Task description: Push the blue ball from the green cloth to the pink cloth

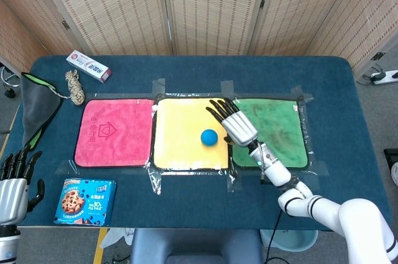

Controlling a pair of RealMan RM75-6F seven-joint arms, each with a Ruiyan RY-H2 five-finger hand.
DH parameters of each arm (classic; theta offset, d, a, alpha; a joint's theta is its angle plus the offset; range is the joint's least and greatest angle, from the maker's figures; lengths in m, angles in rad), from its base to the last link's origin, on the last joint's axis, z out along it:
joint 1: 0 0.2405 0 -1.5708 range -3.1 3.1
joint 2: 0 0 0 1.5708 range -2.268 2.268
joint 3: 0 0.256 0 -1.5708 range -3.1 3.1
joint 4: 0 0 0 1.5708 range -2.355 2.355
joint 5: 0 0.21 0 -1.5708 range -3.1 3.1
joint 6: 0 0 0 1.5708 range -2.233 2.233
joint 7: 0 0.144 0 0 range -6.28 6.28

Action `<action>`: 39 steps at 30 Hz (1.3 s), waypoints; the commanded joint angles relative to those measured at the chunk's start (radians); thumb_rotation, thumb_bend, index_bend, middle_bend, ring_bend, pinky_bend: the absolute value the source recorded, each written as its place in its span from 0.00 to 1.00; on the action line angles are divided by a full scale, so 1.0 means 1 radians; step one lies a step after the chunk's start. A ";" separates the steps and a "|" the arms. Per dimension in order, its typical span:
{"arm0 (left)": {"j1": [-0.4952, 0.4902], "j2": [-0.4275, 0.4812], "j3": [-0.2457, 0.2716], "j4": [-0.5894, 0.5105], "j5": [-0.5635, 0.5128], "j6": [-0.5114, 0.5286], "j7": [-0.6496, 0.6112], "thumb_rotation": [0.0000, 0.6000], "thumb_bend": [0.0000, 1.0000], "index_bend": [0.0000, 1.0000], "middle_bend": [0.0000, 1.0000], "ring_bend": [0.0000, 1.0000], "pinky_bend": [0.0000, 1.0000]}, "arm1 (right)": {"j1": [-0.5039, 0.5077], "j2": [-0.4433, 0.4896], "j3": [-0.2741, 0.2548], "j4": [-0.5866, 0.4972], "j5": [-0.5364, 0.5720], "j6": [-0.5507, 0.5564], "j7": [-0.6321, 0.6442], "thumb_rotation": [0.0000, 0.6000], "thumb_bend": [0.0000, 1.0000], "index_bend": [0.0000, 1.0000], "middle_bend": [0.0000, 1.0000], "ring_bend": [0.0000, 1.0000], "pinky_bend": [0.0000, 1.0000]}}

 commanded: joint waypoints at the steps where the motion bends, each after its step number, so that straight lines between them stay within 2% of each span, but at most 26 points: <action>1: 0.000 -0.001 0.001 -0.002 0.002 0.000 0.001 1.00 0.63 0.14 0.03 0.03 0.00 | -0.012 0.014 -0.015 0.002 0.019 -0.033 -0.017 1.00 0.23 0.00 0.00 0.00 0.00; 7: 0.002 0.001 0.002 -0.004 0.003 0.001 0.005 1.00 0.63 0.14 0.03 0.03 0.00 | 0.003 -0.042 -0.029 0.098 0.032 -0.091 -0.018 1.00 0.23 0.00 0.00 0.00 0.00; 21: 0.011 0.008 0.005 -0.010 0.003 0.008 0.009 1.00 0.63 0.14 0.03 0.03 0.00 | 0.103 -0.224 -0.005 0.328 0.023 -0.131 0.029 1.00 0.23 0.00 0.00 0.00 0.00; 29: 0.014 0.013 0.003 -0.013 0.002 0.011 0.010 1.00 0.63 0.14 0.03 0.03 0.00 | 0.172 -0.296 0.034 0.377 0.032 -0.125 0.027 1.00 0.23 0.00 0.00 0.00 0.00; 33: 0.017 0.017 0.003 -0.013 0.002 0.014 0.011 1.00 0.63 0.14 0.03 0.03 0.00 | 0.219 -0.329 0.070 0.391 0.051 -0.133 0.022 1.00 0.23 0.00 0.00 0.00 0.00; 39: 0.019 0.024 0.005 -0.012 0.002 0.012 0.012 1.00 0.63 0.14 0.03 0.03 0.00 | 0.265 -0.346 0.100 0.398 0.066 -0.131 0.004 1.00 0.23 0.00 0.00 0.00 0.00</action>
